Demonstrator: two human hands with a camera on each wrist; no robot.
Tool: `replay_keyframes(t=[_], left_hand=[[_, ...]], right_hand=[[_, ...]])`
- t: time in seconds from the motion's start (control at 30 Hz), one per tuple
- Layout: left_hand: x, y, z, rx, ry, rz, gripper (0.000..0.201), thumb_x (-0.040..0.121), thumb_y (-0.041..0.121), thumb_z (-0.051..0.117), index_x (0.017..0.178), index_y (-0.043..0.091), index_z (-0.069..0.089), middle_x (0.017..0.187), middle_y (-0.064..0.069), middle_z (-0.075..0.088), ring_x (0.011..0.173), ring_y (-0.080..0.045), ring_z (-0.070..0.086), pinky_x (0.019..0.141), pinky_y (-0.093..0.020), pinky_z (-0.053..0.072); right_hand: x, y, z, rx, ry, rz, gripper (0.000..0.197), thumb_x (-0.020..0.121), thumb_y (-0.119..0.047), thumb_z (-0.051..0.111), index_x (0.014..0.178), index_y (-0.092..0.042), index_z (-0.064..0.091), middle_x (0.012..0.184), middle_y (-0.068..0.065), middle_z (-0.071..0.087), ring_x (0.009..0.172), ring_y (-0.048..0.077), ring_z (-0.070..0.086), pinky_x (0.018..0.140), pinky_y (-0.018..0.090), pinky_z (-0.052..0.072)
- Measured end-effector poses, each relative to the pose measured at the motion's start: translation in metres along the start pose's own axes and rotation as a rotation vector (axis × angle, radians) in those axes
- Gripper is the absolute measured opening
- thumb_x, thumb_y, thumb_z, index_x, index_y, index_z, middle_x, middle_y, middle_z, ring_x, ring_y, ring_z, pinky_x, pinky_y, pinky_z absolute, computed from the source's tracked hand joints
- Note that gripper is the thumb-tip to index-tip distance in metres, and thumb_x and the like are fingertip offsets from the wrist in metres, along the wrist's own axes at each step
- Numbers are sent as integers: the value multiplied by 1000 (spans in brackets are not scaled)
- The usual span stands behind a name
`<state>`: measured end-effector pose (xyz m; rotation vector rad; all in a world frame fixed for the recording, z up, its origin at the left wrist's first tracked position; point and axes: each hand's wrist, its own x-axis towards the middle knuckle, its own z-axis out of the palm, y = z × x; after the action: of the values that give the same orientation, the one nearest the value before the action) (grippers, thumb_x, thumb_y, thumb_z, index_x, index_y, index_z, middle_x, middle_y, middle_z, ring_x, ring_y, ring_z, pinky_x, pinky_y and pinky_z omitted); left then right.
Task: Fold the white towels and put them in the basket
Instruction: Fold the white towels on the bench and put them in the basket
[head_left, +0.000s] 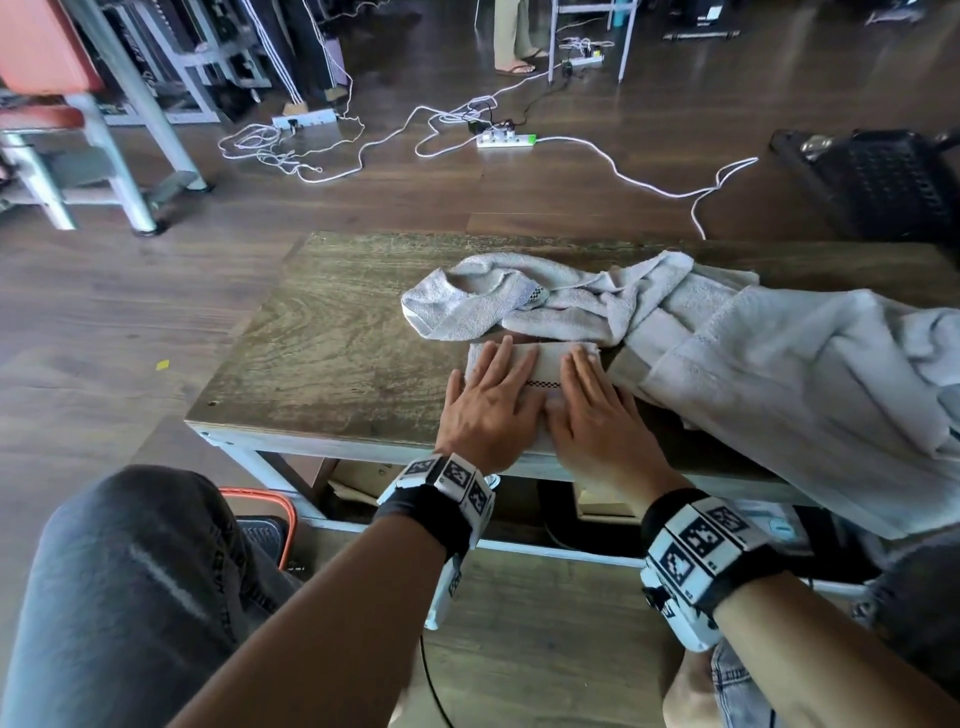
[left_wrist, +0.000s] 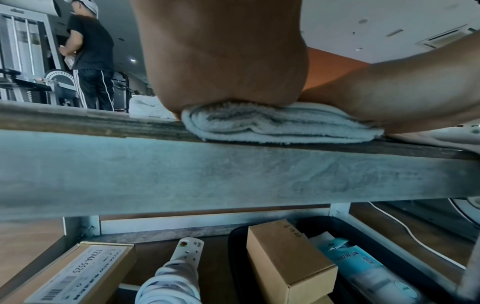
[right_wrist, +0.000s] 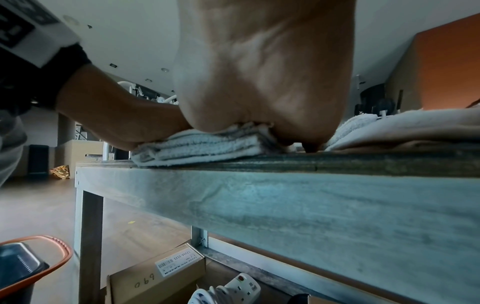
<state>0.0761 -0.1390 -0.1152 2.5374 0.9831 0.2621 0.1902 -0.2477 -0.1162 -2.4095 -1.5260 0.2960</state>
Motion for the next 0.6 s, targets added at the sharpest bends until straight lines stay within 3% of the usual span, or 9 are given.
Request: replay_keyframes(t=[0.17,0.37,0.5,0.6], left_hand=[[-1,-6,-3,-25,3,-31,52,99,50,22,150,50,12,163,15,0,150,-9,-5,121,-50,1],[-6,-17,-7,-53,11,-121,52,101,48,19,151,47,6,164,10,-2,151,-16,0,122,-43,1],[-9,-16,-9,-130,59,-243,65,100,49,25,156,25,0,164,2,-1,151,-15,-2,122,-38,-2],[-9,-19,-10,-218,89,-312,80,94,60,35,155,13,12,164,-4,6,151,-17,3,123,-39,1]], right_hand=[[-3,3,-5,19,-63,30,68,103,-46,17,159,-15,-6,167,-1,-16,152,8,-16,123,35,-6],[-5,10,-6,30,-120,48,66,104,-46,15,159,-17,-9,166,-1,-21,154,14,-10,125,39,0],[-8,10,-9,27,-125,31,67,104,-46,14,159,-15,-9,165,1,-21,154,15,-11,125,39,0],[-10,10,-15,27,-124,6,66,105,-42,17,159,-11,-6,166,5,-18,154,18,-8,126,39,3]])
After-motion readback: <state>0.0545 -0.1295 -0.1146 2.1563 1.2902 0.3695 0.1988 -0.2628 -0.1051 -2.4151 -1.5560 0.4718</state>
